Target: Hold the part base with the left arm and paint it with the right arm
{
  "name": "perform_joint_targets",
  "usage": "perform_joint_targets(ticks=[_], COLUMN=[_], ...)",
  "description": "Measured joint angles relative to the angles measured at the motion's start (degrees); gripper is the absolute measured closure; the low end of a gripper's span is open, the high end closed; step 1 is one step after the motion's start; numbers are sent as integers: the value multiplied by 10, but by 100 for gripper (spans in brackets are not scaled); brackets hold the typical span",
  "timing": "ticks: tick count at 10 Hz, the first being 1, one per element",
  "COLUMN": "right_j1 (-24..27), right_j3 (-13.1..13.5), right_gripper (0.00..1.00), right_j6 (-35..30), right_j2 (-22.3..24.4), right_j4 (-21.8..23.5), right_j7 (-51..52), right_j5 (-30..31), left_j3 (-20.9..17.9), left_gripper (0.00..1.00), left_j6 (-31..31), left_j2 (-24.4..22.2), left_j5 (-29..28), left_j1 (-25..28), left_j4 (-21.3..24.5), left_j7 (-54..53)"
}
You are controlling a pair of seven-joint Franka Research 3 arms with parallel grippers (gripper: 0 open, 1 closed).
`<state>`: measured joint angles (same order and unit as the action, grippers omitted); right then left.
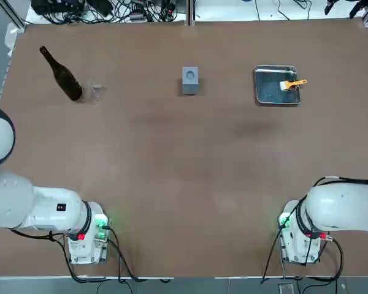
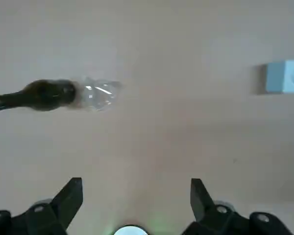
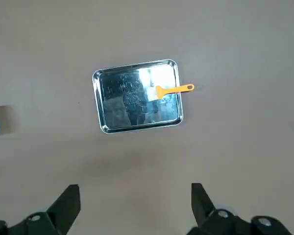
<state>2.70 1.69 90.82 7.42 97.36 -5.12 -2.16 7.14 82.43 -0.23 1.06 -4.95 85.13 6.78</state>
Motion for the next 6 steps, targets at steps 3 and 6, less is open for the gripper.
perform_joint_targets(ticks=[3, 6], right_j1=[15, 29], right_j3=[3, 6], right_gripper=[0, 0], right_j6=[0, 0], right_j2=[-1, -1], right_j4=[-1, -1], right_j7=[18, 38], right_j5=[0, -17], left_j3=[33, 73], left_gripper=[2, 2], left_j6=[12, 31], left_j2=[32, 70], left_j5=[0, -1], left_j1=[-36, -81], left_j4=[0, 1], left_j7=[13, 53])
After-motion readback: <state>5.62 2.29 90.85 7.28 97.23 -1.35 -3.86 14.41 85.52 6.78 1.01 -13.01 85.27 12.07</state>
